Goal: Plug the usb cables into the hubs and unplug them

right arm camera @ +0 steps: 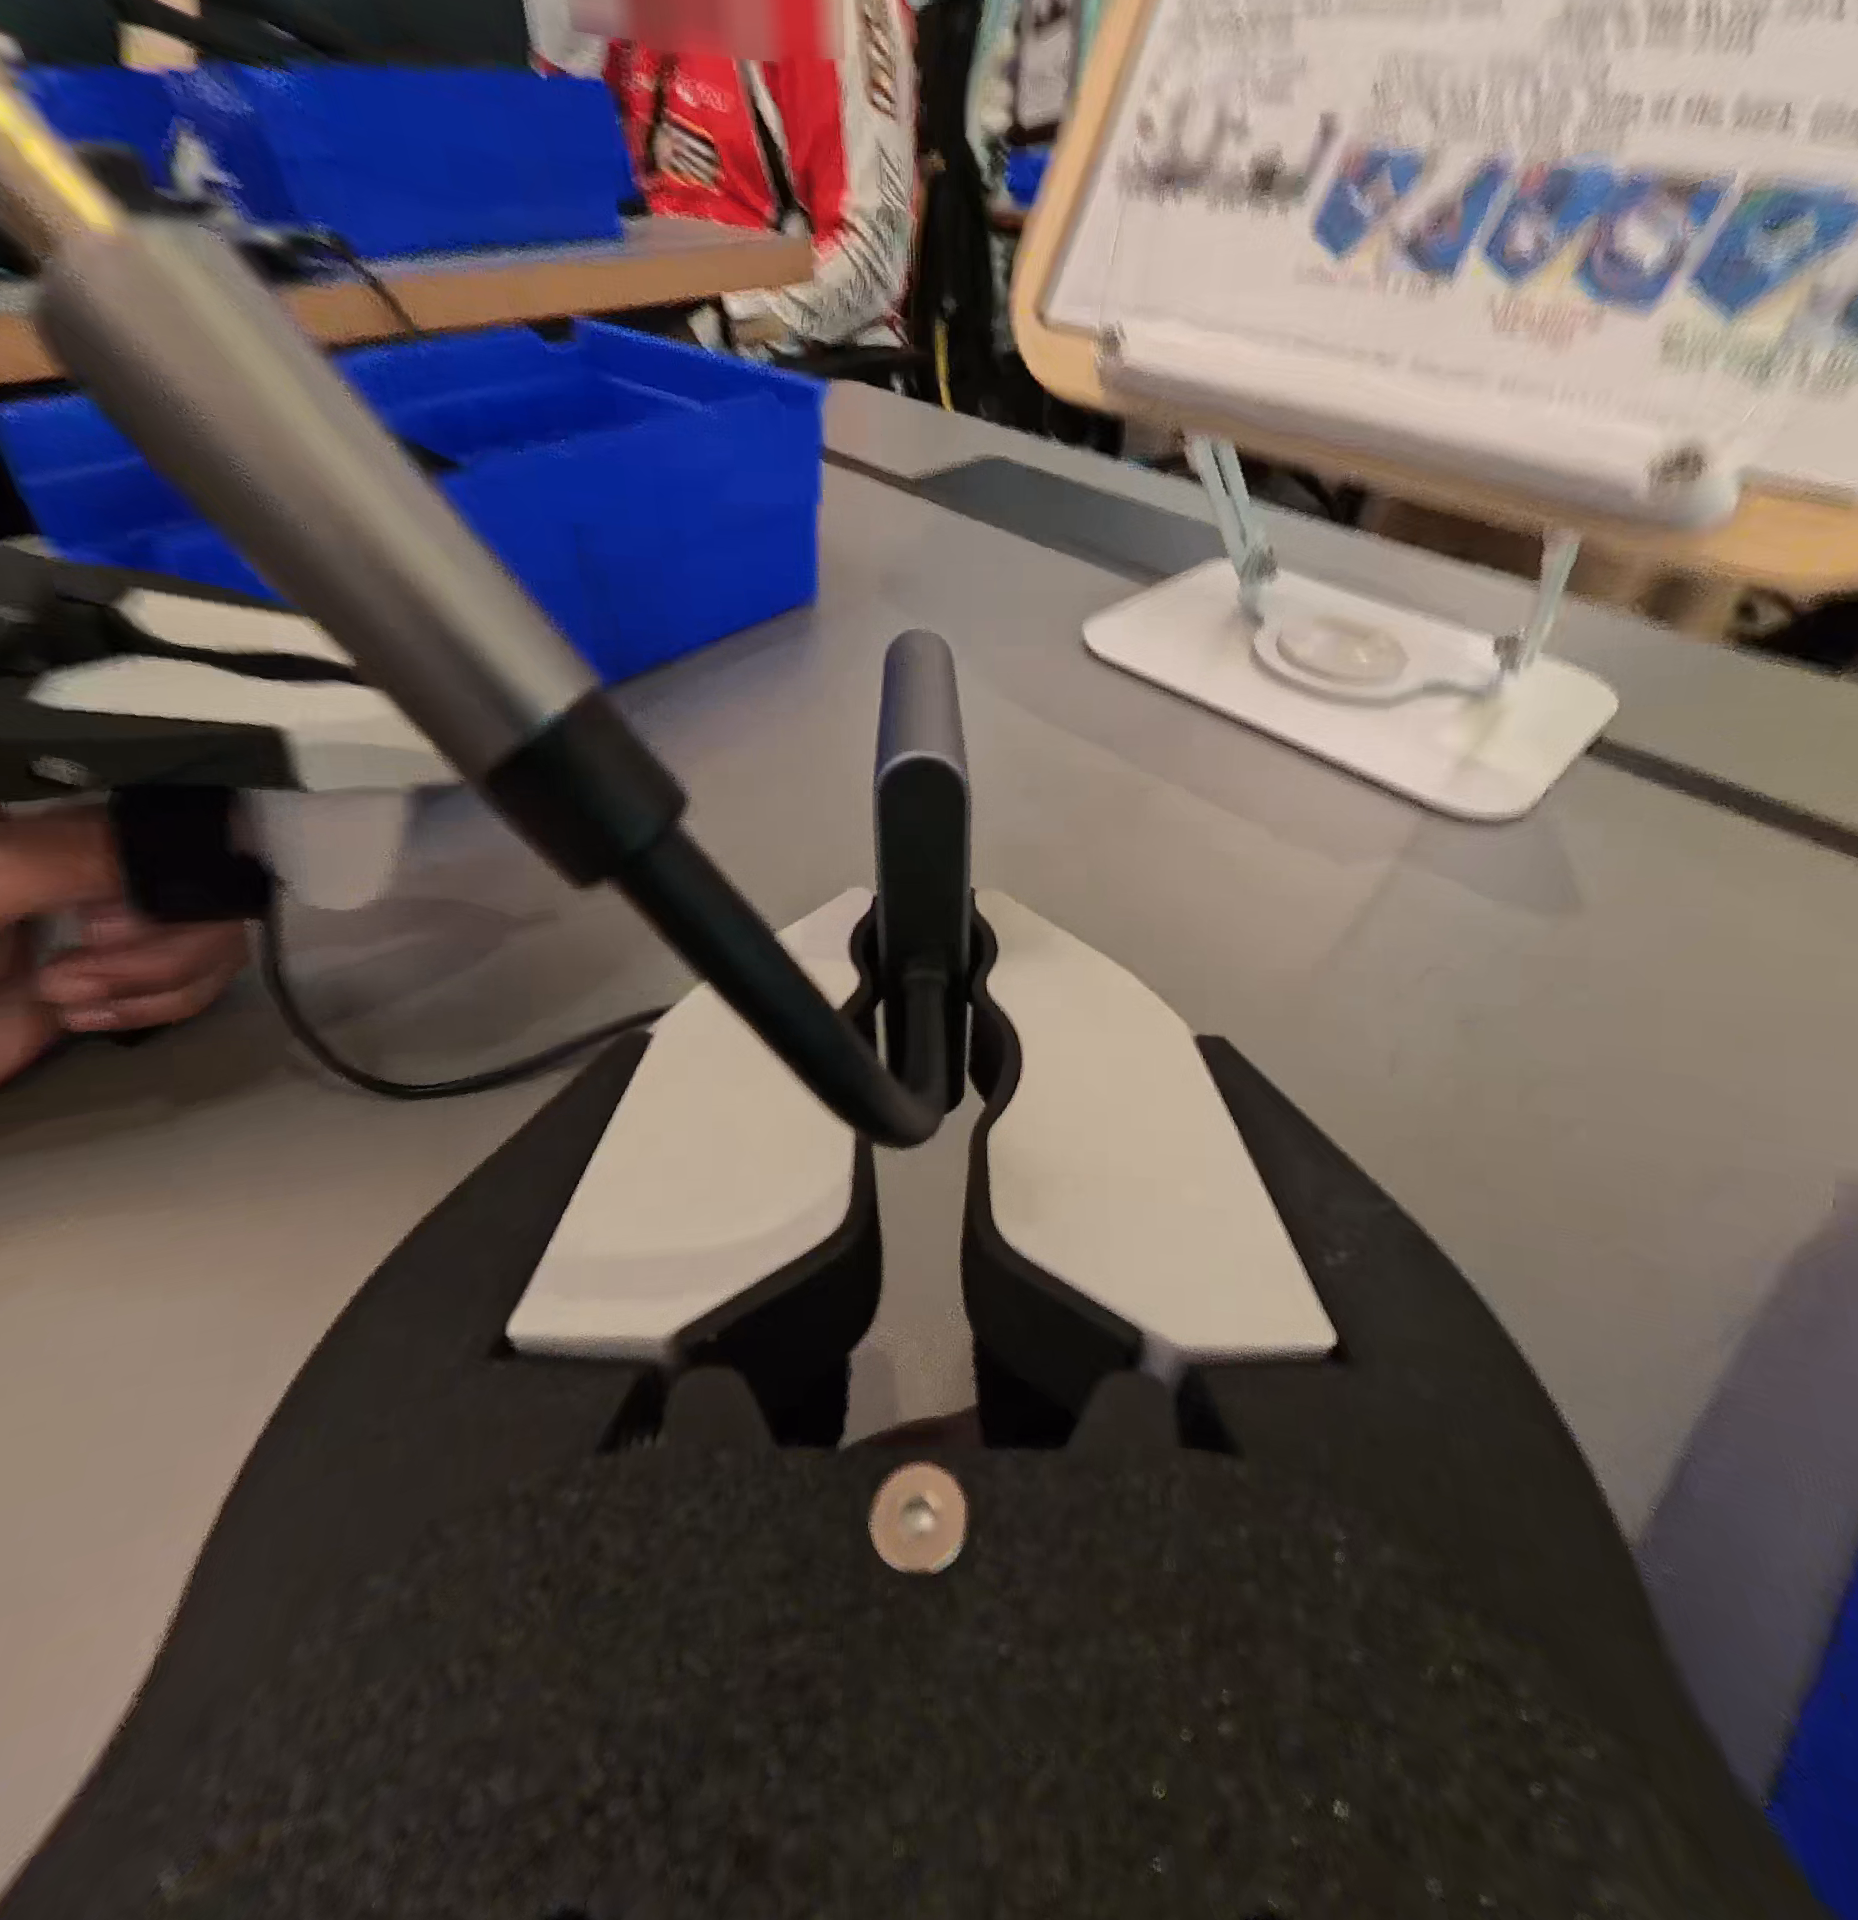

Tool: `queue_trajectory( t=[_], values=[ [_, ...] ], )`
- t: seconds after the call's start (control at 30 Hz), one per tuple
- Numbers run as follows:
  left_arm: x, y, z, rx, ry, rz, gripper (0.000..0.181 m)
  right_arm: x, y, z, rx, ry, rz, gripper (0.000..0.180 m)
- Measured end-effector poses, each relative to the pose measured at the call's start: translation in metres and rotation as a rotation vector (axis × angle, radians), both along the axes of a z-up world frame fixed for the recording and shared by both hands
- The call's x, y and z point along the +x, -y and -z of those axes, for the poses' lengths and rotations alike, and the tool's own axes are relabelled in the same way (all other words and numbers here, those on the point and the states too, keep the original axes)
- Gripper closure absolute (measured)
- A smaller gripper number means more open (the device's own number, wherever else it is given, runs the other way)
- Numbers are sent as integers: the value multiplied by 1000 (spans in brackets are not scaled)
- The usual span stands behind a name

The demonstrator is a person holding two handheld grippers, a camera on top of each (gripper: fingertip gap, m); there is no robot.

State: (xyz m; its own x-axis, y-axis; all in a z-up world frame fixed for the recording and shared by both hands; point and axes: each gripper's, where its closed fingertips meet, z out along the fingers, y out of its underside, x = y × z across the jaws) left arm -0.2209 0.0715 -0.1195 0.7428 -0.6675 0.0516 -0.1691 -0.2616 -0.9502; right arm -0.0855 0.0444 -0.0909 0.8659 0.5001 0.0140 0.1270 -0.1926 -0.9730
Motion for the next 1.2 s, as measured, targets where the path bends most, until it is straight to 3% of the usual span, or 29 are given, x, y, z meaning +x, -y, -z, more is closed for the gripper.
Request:
queue_trajectory(
  t=[0.1,0.2,0.23,0.33,0.43,0.53,0.67,0.83,0.93,1.03,1.13,1.2],
  values=[
    [1,1,0,16,-18,2,173,39,20,-79,68,216,44,167],
    [4,3,1,33,-39,16,173,152,18,-133,-41,356,280,167],
    [5,4,1,34,-46,19,173,192,11,-127,-131,433,357,167],
    [6,3,2,26,-46,25,173,292,2,-63,-482,749,519,167],
    [6,3,3,13,-34,32,173,335,6,5,-689,1071,487,167],
    [6,3,3,12,-35,30,173,356,9,39,-791,1324,444,167],
    [7,4,3,22,-48,34,173,351,9,63,-887,1313,322,166],
    [6,3,3,12,-38,34,173,345,20,73,-935,1240,220,141],
    [6,3,3,9,-31,36,173,340,32,68,-903,1185,193,136],
    [7,4,4,7,-36,44,173,315,45,33,-762,1003,233,128],
    [8,4,5,7,-46,48,173,249,60,-28,-454,674,206,123],
    [9,5,6,7,-55,52,173,180,73,-58,-237,424,79,126]
  ],
)
